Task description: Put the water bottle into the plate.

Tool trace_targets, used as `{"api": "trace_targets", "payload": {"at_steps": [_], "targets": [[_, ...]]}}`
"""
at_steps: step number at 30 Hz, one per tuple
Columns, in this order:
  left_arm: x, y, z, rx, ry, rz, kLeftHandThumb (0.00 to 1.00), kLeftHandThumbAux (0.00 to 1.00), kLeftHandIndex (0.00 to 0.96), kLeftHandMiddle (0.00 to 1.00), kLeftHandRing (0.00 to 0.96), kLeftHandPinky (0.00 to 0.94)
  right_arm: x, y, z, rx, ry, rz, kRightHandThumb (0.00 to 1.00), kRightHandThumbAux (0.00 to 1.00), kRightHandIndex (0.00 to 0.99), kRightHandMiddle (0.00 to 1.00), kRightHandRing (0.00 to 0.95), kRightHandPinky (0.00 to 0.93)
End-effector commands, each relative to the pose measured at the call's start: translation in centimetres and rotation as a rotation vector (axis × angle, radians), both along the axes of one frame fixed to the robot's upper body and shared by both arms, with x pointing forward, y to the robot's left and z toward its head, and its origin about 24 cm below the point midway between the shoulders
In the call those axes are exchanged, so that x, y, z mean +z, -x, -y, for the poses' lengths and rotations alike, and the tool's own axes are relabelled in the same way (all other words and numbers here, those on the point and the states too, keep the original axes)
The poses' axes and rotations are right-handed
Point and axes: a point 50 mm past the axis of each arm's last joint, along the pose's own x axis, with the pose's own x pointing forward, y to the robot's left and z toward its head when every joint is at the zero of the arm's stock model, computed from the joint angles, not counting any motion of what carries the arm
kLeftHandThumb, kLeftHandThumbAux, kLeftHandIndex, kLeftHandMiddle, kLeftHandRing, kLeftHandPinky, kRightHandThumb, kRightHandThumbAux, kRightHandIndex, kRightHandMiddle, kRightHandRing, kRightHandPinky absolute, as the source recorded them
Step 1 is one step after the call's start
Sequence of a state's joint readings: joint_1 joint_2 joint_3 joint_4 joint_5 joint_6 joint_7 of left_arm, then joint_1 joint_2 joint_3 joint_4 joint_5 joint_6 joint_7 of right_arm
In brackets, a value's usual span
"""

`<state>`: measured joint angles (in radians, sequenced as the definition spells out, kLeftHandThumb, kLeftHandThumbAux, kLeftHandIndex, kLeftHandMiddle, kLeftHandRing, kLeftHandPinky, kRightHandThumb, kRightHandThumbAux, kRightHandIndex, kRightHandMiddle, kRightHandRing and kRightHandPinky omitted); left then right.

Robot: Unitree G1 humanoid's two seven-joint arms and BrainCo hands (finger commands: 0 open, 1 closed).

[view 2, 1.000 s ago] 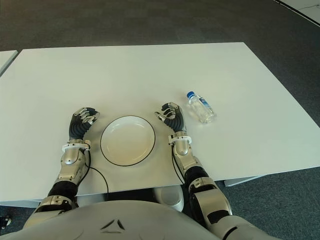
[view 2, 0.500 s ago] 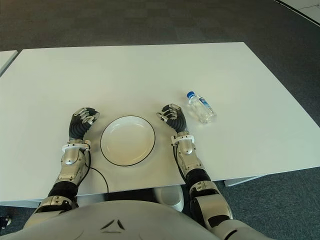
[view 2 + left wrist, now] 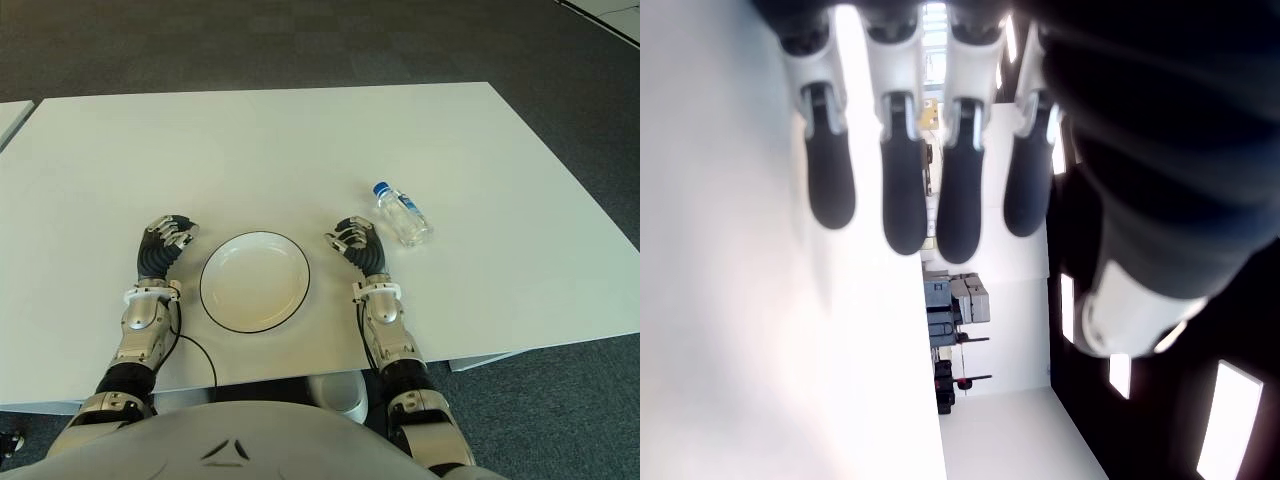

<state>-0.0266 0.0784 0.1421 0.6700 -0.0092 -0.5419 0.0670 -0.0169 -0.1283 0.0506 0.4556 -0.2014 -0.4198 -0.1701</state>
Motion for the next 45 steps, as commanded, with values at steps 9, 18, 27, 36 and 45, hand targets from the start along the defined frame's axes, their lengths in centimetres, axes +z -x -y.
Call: {"api": "trace_targets", "payload": {"at_steps": [9,18,27,36,45], "targets": [[-2.8,2.4,0.6,0.0,0.024,-0.158,0.702,0.716,0.428,0.452,0.435,0.433,3.3,2.0,0.7,-0.115,0.084,0.2,0.706,0.727,0.415,0.465,0.454,0.437],[-2.8,2.4,0.6,-0.01,0.019,-0.154,0.703,0.716,0.428,0.452,0.436,0.416,4.7,2.6,1.3,-0.161,0.303,0.36,0.557,0.639,0.241,0.241,0.253,0.285],[-2.9,2.4,0.5,-0.018,0.009,-0.152,0.704,0.716,0.428,0.453,0.436,0.422,5.1,2.5,1.8,-0.242,0.468,0.455,0.436,0.536,0.071,0.079,0.087,0.13],[-2.8,2.3,0.6,-0.021,0.008,-0.147,0.703,0.716,0.429,0.457,0.443,0.432,5.2,3.0,2.3,-0.335,0.546,0.472,0.448,0.406,0.001,0.002,0.002,0.003],[-2.8,2.2,0.6,-0.026,0.009,-0.14,0.704,0.716,0.429,0.457,0.441,0.423,5.6,2.2,2.4,-0.398,0.605,0.472,0.468,0.305,0.0,0.0,0.0,0.0]]}}
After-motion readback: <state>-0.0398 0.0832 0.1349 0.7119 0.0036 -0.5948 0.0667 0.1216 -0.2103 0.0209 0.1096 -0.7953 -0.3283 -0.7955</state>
